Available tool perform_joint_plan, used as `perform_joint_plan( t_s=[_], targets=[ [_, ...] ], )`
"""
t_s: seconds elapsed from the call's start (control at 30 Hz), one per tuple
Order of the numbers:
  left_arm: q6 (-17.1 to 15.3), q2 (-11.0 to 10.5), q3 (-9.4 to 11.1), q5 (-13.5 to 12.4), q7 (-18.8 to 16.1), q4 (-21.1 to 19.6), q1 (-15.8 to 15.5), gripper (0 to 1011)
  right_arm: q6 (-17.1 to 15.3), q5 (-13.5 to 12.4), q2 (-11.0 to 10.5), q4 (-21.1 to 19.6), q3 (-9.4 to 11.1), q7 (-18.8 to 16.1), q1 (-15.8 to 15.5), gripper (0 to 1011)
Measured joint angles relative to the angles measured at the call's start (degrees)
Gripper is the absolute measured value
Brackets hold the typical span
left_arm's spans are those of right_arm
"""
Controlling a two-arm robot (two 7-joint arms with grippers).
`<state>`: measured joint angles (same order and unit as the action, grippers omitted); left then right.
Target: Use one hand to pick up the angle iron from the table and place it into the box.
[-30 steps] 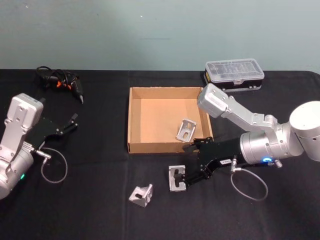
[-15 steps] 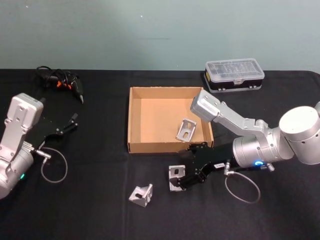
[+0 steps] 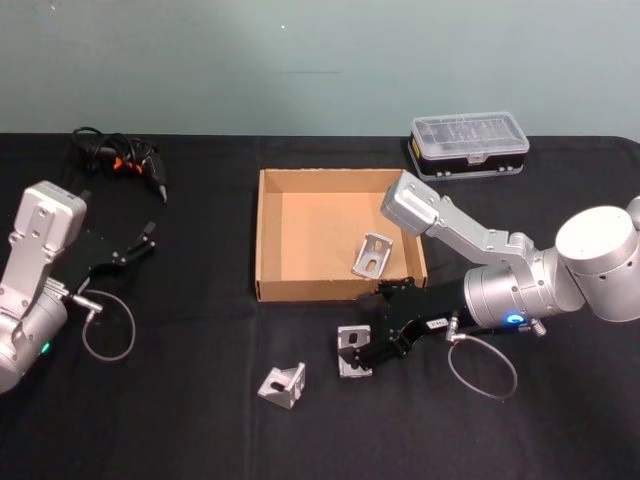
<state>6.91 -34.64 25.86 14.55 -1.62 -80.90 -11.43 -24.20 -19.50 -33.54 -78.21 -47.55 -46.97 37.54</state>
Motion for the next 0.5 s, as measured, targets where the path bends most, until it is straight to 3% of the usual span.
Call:
perform_joint_plan(
  t_s=[0.2,0.5],
  targets=[
    [0.0,0.0,0.0,0.0,0.0,0.0,0.0,1000,0.2,-0.4,-0.1,0.1,0.0,-0.2,-0.2,997],
    [0.0,0.0,0.0,0.0,0.0,0.0,0.0,1000,0.4,-0.4,0.0,0.3,-0.3,-0.1,-0.2,787]
  ],
)
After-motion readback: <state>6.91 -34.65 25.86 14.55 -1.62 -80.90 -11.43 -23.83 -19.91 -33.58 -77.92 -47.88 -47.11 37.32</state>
